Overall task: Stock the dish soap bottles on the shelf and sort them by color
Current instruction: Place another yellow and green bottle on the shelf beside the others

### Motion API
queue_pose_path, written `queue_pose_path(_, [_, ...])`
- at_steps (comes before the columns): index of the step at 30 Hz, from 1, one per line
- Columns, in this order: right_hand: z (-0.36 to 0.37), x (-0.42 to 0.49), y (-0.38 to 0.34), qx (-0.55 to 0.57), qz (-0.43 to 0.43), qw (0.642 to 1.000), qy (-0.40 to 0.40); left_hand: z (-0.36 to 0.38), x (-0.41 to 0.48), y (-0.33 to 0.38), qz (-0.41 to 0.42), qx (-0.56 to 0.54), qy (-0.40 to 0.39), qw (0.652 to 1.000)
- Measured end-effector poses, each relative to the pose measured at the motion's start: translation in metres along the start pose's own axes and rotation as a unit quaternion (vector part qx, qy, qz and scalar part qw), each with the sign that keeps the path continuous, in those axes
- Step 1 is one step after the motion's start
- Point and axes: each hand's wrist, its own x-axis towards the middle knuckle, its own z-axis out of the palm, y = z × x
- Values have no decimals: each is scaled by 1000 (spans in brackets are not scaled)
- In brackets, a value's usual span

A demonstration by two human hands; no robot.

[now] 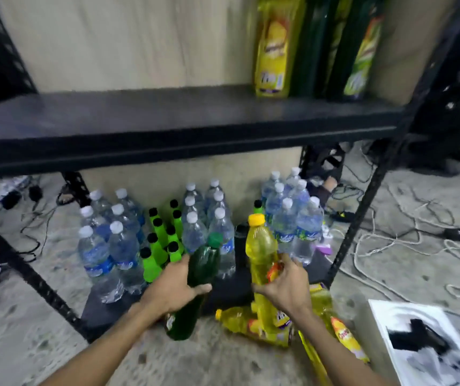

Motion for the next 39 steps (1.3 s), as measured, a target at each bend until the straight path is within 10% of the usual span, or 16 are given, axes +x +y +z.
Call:
queue_pose_path(14, [-315, 95, -203, 157, -170, 928, 292, -297, 5, 275, 210, -232, 296, 902])
queue_pose_path(27, [-310, 237, -212, 119, -69, 946, 294, -299, 186, 349, 89, -191, 284, 935])
queue_pose_path(39, [-293, 208, -186, 102, -91, 942, 306, -262, 156, 327, 143, -205, 313, 916])
